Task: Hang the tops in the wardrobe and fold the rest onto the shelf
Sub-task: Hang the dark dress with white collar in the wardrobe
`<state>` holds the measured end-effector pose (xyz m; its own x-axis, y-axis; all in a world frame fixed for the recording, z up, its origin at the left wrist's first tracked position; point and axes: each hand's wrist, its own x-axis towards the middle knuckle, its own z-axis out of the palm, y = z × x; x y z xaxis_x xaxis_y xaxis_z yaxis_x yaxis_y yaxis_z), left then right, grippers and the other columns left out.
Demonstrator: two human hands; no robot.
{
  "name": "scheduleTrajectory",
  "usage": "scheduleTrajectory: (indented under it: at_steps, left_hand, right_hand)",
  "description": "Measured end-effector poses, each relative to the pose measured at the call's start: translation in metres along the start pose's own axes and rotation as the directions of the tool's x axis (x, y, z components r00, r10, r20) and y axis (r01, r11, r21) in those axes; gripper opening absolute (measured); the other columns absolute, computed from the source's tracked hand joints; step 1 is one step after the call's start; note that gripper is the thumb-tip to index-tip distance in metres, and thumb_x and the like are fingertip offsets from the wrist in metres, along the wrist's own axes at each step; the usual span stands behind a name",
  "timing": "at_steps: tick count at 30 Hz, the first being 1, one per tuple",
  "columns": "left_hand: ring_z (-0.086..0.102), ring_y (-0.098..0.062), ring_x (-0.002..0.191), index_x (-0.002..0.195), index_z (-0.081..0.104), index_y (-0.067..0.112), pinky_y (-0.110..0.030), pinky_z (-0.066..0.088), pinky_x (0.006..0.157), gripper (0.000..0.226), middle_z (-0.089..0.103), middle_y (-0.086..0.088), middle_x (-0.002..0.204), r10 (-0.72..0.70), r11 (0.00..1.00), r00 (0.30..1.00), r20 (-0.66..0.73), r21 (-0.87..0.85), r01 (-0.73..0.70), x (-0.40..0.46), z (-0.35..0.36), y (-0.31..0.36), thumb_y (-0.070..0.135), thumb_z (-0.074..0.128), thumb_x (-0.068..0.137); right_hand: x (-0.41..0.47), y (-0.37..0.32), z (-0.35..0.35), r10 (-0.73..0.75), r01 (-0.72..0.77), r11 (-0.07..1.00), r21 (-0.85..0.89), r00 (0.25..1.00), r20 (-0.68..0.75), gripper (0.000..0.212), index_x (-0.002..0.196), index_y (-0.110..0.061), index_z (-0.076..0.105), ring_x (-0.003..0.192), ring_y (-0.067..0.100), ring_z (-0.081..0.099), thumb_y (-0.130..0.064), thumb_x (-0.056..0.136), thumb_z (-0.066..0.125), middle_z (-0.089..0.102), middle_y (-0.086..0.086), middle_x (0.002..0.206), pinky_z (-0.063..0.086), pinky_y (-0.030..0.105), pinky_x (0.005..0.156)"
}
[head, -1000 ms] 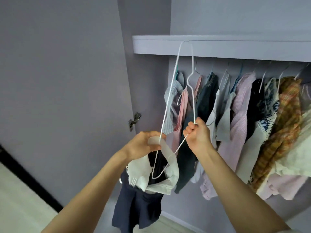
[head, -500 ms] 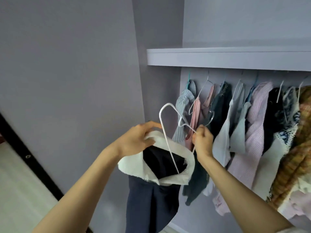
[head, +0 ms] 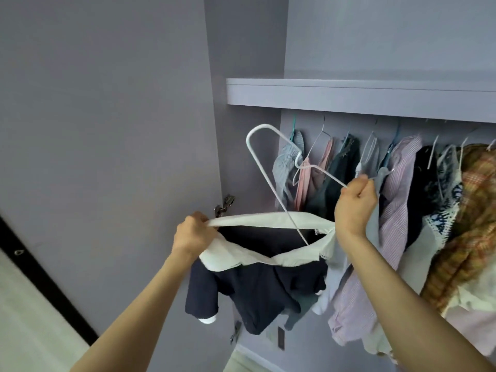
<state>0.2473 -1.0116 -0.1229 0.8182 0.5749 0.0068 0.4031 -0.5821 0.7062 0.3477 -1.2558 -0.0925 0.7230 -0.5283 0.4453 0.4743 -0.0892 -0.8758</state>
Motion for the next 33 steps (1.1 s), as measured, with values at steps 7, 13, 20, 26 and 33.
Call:
scheduleTrajectory:
  at_steps: [7,13,20,26,33]
  left_hand:
    - [0.061,-0.018,0.074,0.105,0.057,0.007,-0.029,0.052,0.062,0.020,0.061,-0.009,0.089,0.134,0.897,0.946,0.296,-0.442,0.011,-0.016,-0.006,0.070,0.003,0.042,0.092]
    - [0.046,0.000,0.034,0.086,0.054,0.013,-0.011,0.032,0.034,0.020,0.049,-0.001,0.061,0.256,0.910,0.911,0.324,-0.400,-0.113,-0.033,-0.020,0.118,0.003,0.039,0.093]
    - [0.062,-0.023,0.080,0.111,0.057,0.009,-0.032,0.051,0.068,0.021,0.064,-0.011,0.092,0.257,0.835,0.937,0.235,-0.542,-0.093,-0.030,-0.049,0.117,0.006,0.047,0.093]
    - [0.057,-0.018,0.069,0.098,0.057,0.014,-0.027,0.047,0.059,0.017,0.060,0.001,0.078,0.250,0.918,0.967,0.056,-0.331,-0.218,-0.017,-0.057,0.078,0.003,0.052,0.086]
    - [0.053,-0.025,0.084,0.105,0.053,0.018,-0.027,0.038,0.067,0.024,0.055,-0.001,0.090,0.163,0.952,0.984,0.076,0.250,-0.177,-0.010,-0.038,0.031,0.010,0.053,0.082]
  right_hand:
    - [-0.014,0.041,-0.004,0.409,-0.406,0.912,0.066,0.912,-0.038,0.037,0.065,-0.019,0.036,0.056,0.015,0.039,-0.017,0.101,0.033,0.043,0.001,0.063,0.034,0.028,0.056]
    - [-0.054,0.056,0.018,0.726,-0.720,0.657,0.222,0.684,0.073,0.037,0.063,-0.016,0.037,0.049,0.014,0.034,-0.017,0.100,0.034,0.038,0.000,0.057,0.028,0.024,0.046]
    - [-0.087,0.061,0.035,0.494,-0.499,0.866,0.029,0.863,0.100,0.034,0.078,0.003,0.053,0.068,0.027,0.050,-0.014,0.100,0.034,0.055,0.016,0.073,0.038,0.031,0.068]
    - [-0.063,0.063,0.020,0.090,-0.065,0.970,-0.233,0.991,0.100,0.029,0.090,0.015,0.052,0.083,0.044,0.059,-0.008,0.100,0.037,0.062,0.032,0.088,0.043,0.041,0.072]
    - [-0.022,0.054,0.013,-0.125,0.182,0.869,-0.459,0.980,0.152,0.030,0.099,0.009,0.053,0.084,0.044,0.062,-0.015,0.101,0.036,0.066,0.026,0.096,0.042,0.038,0.064]
